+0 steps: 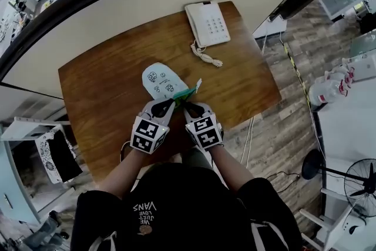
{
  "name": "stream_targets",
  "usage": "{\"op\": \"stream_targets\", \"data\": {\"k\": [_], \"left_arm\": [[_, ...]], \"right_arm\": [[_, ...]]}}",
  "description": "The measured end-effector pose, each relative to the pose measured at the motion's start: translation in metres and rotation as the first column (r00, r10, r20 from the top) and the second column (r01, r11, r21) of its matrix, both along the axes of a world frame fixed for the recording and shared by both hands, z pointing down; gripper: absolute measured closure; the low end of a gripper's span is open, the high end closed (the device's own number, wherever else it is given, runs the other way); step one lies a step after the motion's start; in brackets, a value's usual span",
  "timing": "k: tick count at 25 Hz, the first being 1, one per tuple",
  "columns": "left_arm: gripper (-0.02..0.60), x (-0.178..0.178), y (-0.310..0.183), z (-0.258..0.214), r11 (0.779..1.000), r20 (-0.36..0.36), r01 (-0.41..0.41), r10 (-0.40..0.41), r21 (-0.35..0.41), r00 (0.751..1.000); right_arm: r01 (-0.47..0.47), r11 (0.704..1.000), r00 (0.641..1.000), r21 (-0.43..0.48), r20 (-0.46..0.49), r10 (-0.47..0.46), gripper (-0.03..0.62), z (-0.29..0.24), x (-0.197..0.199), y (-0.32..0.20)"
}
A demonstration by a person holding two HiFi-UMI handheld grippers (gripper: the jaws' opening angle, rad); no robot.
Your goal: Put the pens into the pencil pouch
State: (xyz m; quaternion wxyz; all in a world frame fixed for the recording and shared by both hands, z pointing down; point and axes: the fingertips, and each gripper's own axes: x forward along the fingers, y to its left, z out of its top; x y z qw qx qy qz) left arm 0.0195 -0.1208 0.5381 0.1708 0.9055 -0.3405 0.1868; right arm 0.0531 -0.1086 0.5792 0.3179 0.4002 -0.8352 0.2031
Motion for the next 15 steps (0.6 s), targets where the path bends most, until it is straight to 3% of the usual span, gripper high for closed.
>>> {"op": "stream_targets", "data": {"k": [15], "left_arm": [[0.560,-0.005,-0.008,0.008,0.998,-0.018,0.051,-0.051,-0.043,0.999]], "right_arm": [[-0.034,0.999,0.995,0.011,0.091,0.033,0.528,0.004,-0.014,-0.036]]}}
